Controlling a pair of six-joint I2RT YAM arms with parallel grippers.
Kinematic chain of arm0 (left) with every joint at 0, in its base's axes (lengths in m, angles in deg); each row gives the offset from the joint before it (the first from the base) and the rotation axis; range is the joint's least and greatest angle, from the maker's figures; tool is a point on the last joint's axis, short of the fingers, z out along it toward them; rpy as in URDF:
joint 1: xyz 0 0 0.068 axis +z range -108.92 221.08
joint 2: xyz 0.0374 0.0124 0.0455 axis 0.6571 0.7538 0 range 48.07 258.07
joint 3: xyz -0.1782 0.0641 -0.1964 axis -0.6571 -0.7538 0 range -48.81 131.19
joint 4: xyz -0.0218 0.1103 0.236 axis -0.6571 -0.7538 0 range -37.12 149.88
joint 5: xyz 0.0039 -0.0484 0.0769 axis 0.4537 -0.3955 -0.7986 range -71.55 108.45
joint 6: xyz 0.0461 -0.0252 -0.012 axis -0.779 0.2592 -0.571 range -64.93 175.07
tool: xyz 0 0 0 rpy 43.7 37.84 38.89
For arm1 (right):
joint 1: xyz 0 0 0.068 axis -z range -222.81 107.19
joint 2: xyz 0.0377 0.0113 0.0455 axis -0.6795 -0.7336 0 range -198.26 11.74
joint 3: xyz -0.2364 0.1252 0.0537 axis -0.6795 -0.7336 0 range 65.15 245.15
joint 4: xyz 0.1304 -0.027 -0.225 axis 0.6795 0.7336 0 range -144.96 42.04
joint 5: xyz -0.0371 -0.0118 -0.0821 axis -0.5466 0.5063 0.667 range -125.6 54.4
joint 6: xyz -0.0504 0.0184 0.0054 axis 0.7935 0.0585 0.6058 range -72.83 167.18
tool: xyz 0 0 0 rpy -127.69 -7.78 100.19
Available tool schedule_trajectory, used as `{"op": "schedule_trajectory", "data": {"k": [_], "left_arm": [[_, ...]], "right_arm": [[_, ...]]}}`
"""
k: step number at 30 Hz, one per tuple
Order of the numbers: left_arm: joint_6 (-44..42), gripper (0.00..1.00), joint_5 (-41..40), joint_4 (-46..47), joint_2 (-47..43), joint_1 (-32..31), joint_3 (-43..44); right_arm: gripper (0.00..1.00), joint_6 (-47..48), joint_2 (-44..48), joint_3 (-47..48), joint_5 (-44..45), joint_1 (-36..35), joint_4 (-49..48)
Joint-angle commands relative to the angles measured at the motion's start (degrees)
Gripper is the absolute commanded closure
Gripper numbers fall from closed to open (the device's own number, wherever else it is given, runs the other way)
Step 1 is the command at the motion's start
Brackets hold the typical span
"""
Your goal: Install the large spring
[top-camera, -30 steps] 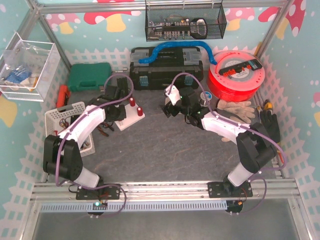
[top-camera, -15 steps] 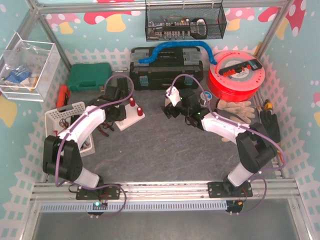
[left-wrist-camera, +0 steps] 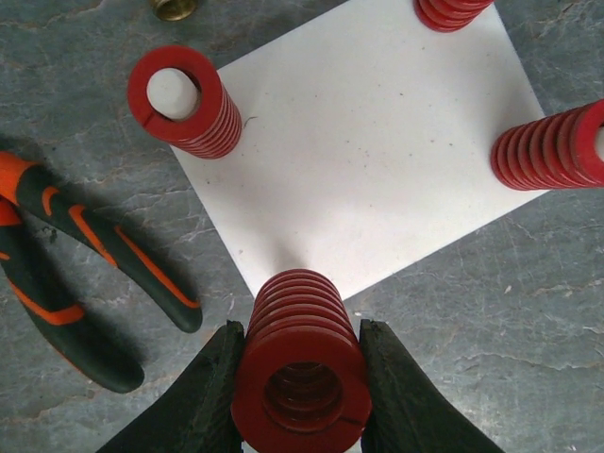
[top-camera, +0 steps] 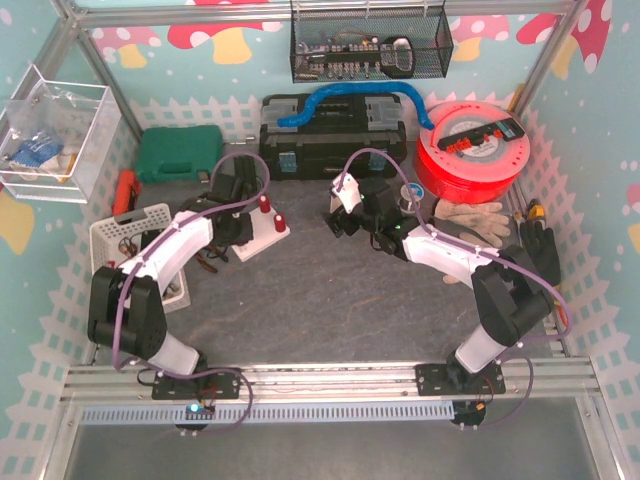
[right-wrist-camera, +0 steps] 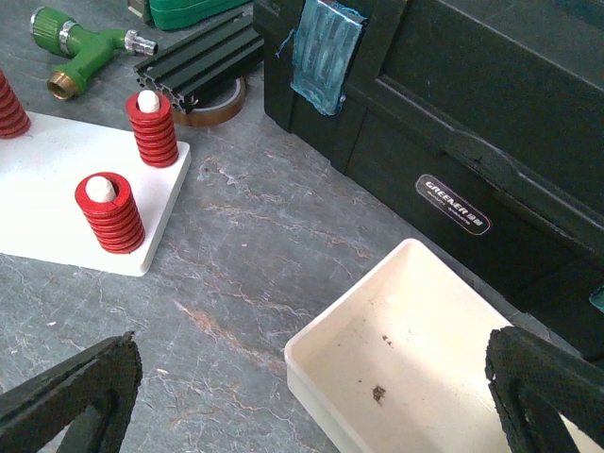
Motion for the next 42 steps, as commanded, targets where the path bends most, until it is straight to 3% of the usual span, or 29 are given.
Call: {"op": "schedule_trajectory", "data": {"k": [1, 6, 10, 15, 21, 22, 23, 24, 28, 35, 39, 42], "left_arm": [[0.3, 0.92, -0.3, 3.6, 2.5, -0.3, -1.2], [0.4, 0.8, 0.0, 5.2, 4.7, -0.4, -0.8], [0.3, 0.6, 0.0, 5.8, 4.8, -0.4, -0.4], [1.4, 0.49, 0.3, 7.6, 2.8, -0.4, -0.9], [2.0, 0.36, 0.6, 13.6, -1.3, -0.4, -1.3], [2.0, 0.28, 0.1, 15.8, -2.3, -0.4, -1.6], [1.8, 0.11, -0.6, 18.7, -3.4, -0.4, -2.1], [1.5, 0.02, -1.5, 21.7, -4.8, -0.4, -3.2], [-4.9, 0.01, -1.3, 36.4, -10.1, -0.4, -9.9], [-13.8, 0.01, -8.3, 57.9, -16.0, 0.5, -25.1], [-13.5, 0.01, -7.3, 67.9, -14.1, 4.3, -30.9], [-13.5, 0.01, -5.4, 74.6, -11.7, 7.3, -34.2]], "right_arm": [[0.01, -1.1, 1.4, -0.5, 0.3, 0.2, 0.3], [0.01, -1.5, 2.3, -0.5, 0.7, 0.1, 1.1], [0.01, -3.7, 4.0, -1.6, 1.5, 0.1, 1.3], [0.01, -8.8, 7.4, -4.2, 4.1, 1.1, 0.6], [0.01, -19.3, 14.5, -10.3, 17.8, 4.6, -0.2], [0.01, -20.5, 15.7, -11.4, 19.8, 5.9, -1.0], [0.01, -21.1, 16.7, -12.5, 21.1, 7.6, -1.9], [0.01, -21.0, 17.4, -13.5, 22.0, 9.1, -3.0], [0.01, -21.3, 16.1, -16.2, 27.3, 14.0, -8.2], [0.01, -13.5, 7.3, -16.2, 25.6, 18.2, -15.4], [0.01, -10.4, 3.7, -17.2, 15.2, 22.1, -20.3], [0.01, -10.0, 1.9, -16.0, 12.4, 24.1, -23.3]]}}
